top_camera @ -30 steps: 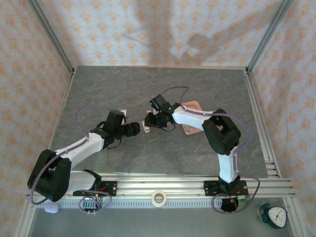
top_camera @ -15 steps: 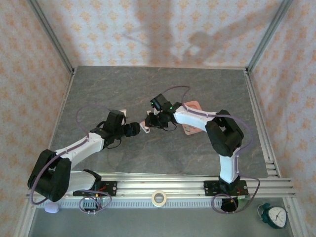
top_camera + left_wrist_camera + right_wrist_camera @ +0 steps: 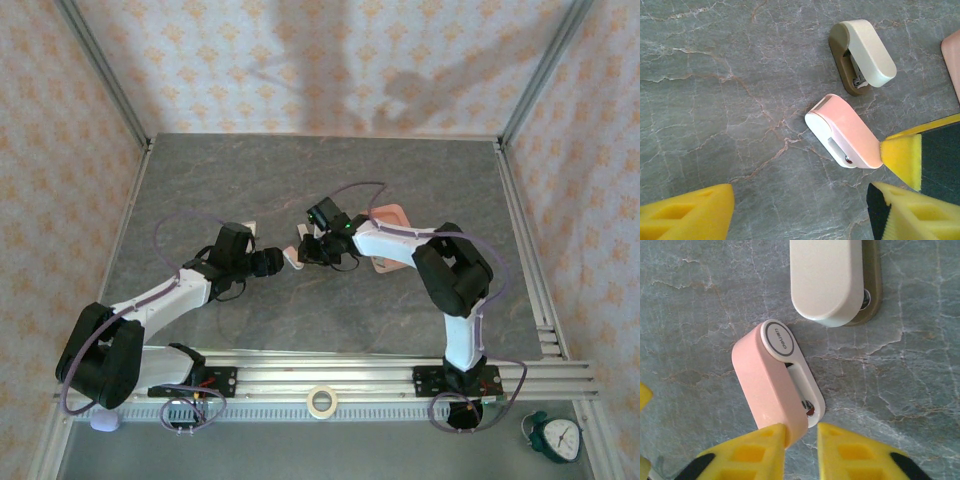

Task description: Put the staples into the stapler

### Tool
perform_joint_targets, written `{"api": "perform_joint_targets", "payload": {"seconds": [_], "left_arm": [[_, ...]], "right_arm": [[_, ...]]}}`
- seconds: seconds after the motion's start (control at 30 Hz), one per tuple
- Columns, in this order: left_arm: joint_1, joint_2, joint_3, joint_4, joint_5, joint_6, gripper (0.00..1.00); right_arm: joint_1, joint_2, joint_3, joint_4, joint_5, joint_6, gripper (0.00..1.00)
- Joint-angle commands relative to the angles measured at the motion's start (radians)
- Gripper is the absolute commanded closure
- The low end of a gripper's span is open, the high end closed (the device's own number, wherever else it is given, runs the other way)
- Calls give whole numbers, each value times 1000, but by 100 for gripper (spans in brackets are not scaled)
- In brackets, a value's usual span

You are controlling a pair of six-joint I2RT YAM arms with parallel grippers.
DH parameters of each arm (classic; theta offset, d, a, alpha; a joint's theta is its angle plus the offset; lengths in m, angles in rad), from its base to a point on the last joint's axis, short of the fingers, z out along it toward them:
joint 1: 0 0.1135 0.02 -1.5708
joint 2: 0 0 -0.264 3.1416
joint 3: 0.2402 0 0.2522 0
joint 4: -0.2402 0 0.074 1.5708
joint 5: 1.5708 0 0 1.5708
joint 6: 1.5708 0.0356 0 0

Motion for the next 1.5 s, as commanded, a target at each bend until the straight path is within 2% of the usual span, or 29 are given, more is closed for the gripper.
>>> {"api": "perform_joint_targets", "payload": {"seconds": [0.0,0.17,0.47,0.67,0.7,0.73,0.83,0.93,1.03,1.23,1.3,1.33,1.47], "left_arm": [[8,-31,17,-13,-24,12,27],[7,-101,26,-36,-86,42,20],[21,-285,59,-108,-323,198,7],[63,-354,51,-69,-492,353,1],[71,-359,43,-52,-513,373,0],[85,-365,36,-32,-527,396,0],[112,-384,-20,72,-598,439,0],[127,-405,-108,217,-668,479,0],[142,-424,-199,345,-688,497,0],[169,-345,-335,629,-624,563,0],[180,-284,-331,675,-597,562,0],[186,-247,-327,705,-573,560,0],[202,-39,-339,960,-511,562,0]], "right_arm": [[3,-1,-26,-82,87,-23,71],[2,-126,-18,-43,154,-54,64],[-48,-370,-142,50,330,-115,56],[-143,-506,-229,49,490,-206,25],[-158,-521,-243,55,516,-226,3],[-179,-539,-265,68,554,-248,0],[-238,-611,-370,159,677,-299,0],[-340,-686,-482,278,679,-332,0],[-421,-728,-547,322,709,-364,0],[-493,-784,-680,425,817,-420,0],[-509,-781,-728,490,830,-424,0],[-519,-785,-718,468,822,-420,0],[-539,-776,-789,616,828,-494,0]]}}
